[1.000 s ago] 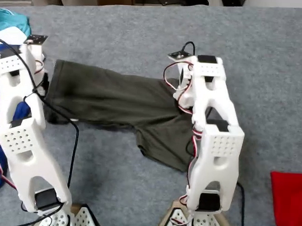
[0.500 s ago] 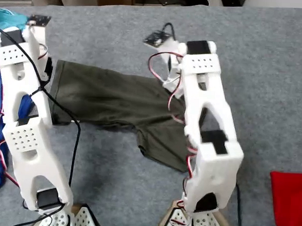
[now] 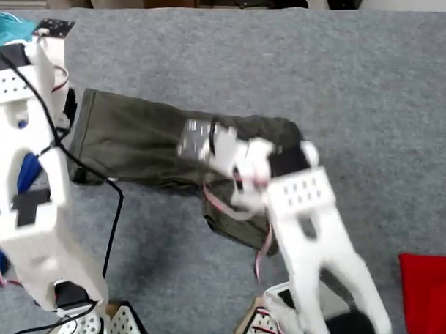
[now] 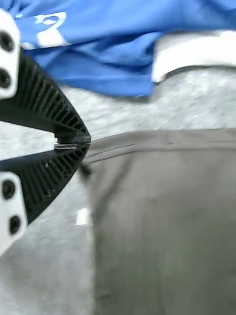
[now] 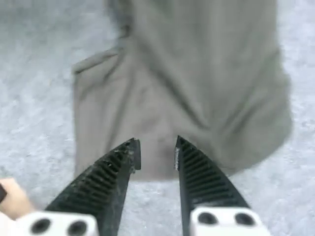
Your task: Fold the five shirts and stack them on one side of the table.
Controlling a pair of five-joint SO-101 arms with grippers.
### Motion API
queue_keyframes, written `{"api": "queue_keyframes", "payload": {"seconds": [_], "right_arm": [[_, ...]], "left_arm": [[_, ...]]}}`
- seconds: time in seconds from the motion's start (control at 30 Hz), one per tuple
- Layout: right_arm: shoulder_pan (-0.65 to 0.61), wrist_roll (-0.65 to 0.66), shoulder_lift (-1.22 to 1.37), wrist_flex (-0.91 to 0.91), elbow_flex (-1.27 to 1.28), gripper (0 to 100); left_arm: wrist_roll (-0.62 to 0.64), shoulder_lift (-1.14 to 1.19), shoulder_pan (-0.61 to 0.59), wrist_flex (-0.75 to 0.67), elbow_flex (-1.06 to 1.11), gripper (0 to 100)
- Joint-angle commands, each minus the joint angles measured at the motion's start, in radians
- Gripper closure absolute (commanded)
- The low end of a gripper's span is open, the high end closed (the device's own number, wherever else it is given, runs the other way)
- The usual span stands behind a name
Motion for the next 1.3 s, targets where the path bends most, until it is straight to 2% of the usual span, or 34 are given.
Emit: {"api": "queue_keyframes", "payload": {"seconds": [0.0,0.13,0.27,0.43,0.57,1.03,1.27], "right_arm": [[-0.035,0.028,-0.142,-0.064,0.193,85.8],[-0.056,0.041,-0.136,-0.064,0.263,85.7],[-0.087,0.044,-0.136,-0.017,0.260,85.7],[-0.177,0.026,-0.137,0.043,0.278,85.5],[-0.214,-0.002,-0.131,0.037,0.325,77.9],[-0.197,-0.017,-0.093,-0.198,0.532,76.2],[-0.130,-0.029,0.165,-0.276,0.470,87.2]], "left_arm": [[0.006,-0.257,-0.028,-0.020,0.229,98],[0.006,-0.398,-0.110,-0.127,0.419,98],[0.006,-0.433,-0.224,-0.184,0.554,98],[0.002,-0.433,-0.400,-0.255,0.629,98],[-0.002,-0.433,-0.493,-0.298,0.652,98],[-0.023,-0.433,-0.520,-0.284,0.655,98],[-0.023,-0.433,-0.520,-0.245,0.654,98]]}}
